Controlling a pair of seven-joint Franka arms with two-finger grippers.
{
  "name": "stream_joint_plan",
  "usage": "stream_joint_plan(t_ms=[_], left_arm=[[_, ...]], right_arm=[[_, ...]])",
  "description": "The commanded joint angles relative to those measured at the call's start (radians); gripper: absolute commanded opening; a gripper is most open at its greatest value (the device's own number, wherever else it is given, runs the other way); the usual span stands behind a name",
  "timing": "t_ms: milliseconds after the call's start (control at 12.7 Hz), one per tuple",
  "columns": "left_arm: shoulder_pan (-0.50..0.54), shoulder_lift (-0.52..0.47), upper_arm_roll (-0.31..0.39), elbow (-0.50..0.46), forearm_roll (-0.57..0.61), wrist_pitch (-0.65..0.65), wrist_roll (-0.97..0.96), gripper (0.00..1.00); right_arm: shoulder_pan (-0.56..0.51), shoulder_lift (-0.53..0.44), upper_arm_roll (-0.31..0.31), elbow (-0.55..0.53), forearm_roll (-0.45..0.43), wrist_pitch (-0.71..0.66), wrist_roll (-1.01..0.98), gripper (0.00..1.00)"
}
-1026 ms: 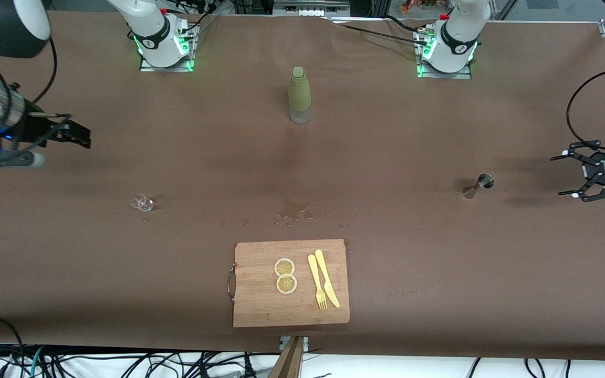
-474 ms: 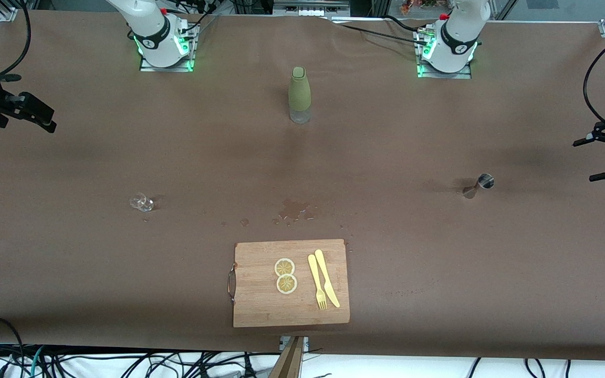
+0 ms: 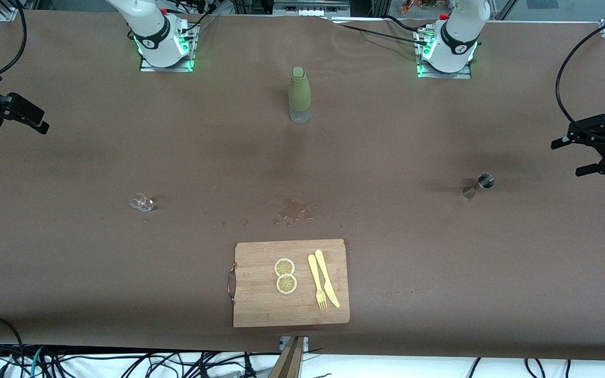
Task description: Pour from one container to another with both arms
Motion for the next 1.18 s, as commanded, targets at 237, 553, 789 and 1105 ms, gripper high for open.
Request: stream_joint_plan(t_ms=[237,553,789,1105], left_arm=[[-0.056,-0.074,-0.073,-0.012,0.195,0.028,-0.489,1.00],[-0.108,-0.109,-0.080,-0.006,0.311,0.019,-0.642,1.00],[-0.145,-0.142,-0.081,-0.005,0.325,-0.017,-0.665,1.00],[-0.159,-0.189,-0.083,-0.006,0.392,-0.044,-0.688,1.00]], right_arm=[[0.034,0.002,-0.014,0.014,0.005,-0.002,0.014,1.00],[0.042,0.006,-0.014,0.014,0.004,-0.003,0.014,1.00],[0.040,0.017,-0.014,0.013,0.004,0.003,0.014,1.00],[0.040,0.019,-0.014,0.012,0.002,0.001,0.014,1.00]])
